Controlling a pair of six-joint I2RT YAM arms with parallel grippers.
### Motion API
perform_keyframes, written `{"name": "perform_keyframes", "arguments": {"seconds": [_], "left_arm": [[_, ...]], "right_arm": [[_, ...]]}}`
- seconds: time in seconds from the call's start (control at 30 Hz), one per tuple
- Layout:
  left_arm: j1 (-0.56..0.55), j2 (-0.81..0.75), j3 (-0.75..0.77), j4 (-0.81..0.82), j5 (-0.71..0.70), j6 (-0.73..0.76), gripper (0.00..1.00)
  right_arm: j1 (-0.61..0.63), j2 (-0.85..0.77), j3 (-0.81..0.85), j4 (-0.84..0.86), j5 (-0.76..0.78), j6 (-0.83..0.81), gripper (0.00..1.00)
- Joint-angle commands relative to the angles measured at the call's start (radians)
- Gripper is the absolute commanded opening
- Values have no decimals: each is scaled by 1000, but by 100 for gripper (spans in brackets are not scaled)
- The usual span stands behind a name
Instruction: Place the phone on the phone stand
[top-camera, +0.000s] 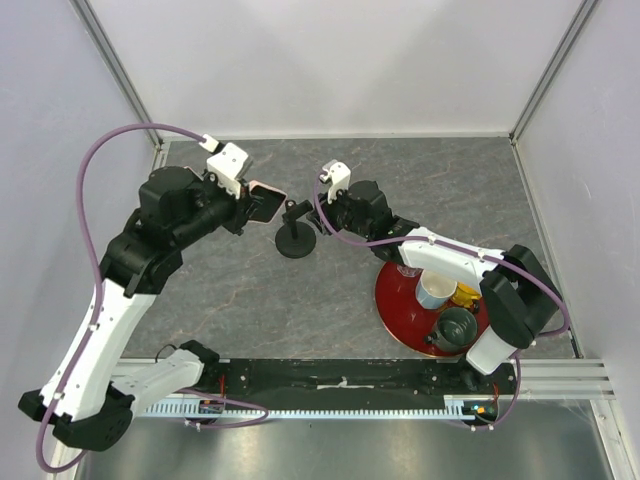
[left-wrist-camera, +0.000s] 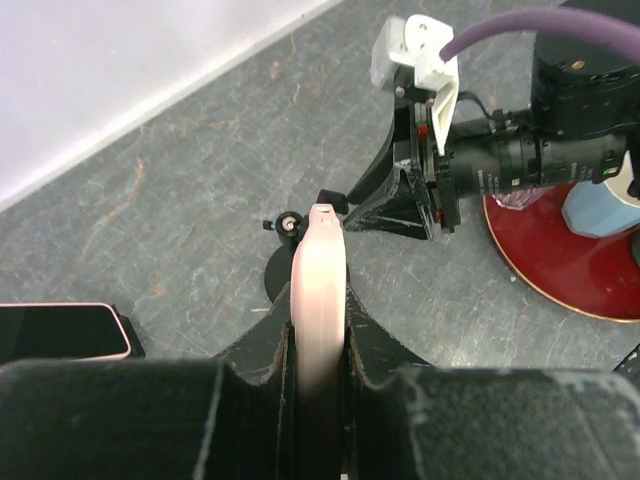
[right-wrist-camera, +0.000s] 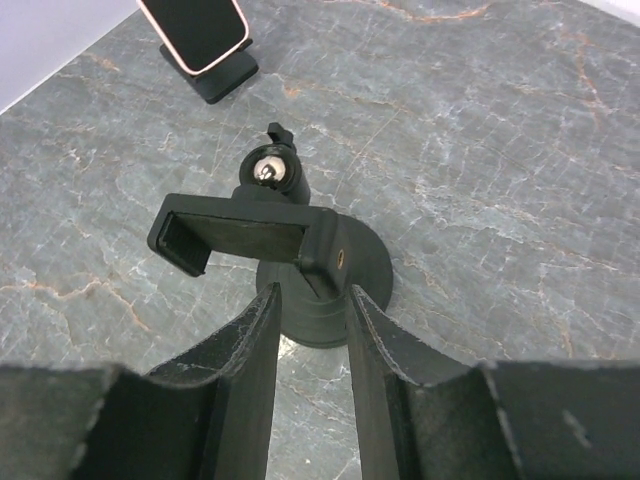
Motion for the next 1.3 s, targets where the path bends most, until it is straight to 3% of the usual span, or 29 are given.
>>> {"name": "perform_keyframes", "arguments": {"seconds": [0.0,0.47,0.9,1.27], "left_arm": [[1,6,2,64,23,-40,2],[1,6,-6,69,61,-56,2],[1,6,-10,67,79,-59,2],[1,5,-13,66,87,-60,2]], "right_arm": [[4,4,32,65,61,-32,39],[6,-13,-24,191,20,-86,35],[4,1,-26,154,41,-143,30],[9,31,-3,132,48,-155,38]]}}
